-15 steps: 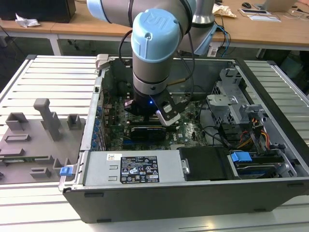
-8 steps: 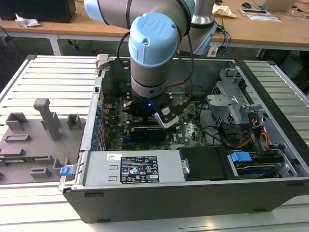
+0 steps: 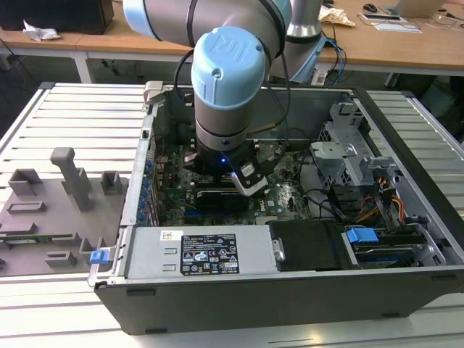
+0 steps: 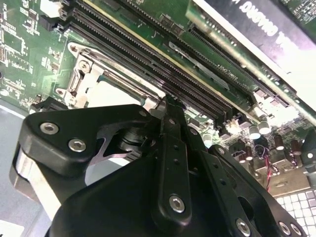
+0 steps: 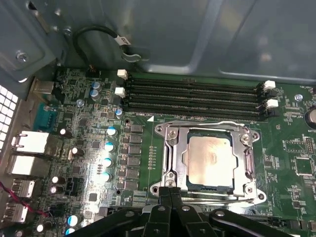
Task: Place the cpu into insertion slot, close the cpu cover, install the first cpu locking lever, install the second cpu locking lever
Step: 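Install the second cpu locking lever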
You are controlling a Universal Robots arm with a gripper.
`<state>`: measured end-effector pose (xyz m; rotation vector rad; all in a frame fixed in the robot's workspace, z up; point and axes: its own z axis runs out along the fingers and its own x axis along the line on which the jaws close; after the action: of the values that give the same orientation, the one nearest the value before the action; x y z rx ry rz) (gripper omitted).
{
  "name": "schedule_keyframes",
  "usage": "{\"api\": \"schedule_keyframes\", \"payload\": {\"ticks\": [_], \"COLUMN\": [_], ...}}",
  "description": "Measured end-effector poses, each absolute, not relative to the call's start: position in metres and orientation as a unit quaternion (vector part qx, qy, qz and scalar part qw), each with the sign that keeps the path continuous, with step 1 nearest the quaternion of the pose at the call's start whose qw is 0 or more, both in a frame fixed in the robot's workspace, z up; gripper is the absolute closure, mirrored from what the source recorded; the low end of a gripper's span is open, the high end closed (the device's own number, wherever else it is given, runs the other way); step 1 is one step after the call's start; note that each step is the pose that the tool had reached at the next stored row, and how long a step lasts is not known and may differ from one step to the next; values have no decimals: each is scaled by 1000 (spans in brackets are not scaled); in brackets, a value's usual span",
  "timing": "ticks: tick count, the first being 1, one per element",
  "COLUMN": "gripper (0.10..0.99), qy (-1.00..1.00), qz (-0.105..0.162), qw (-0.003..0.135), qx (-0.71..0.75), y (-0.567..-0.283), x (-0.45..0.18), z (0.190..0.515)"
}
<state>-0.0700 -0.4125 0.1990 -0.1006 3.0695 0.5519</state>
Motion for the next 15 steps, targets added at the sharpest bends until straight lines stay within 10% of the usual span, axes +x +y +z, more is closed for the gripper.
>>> {"api": "schedule_keyframes", "payload": {"ticks": [15], "gripper": [980], "qy": [980], "qz": [195], "qw": [13], "qx": [-32], "y": [-414], "x": [-78], "z": [193]}}
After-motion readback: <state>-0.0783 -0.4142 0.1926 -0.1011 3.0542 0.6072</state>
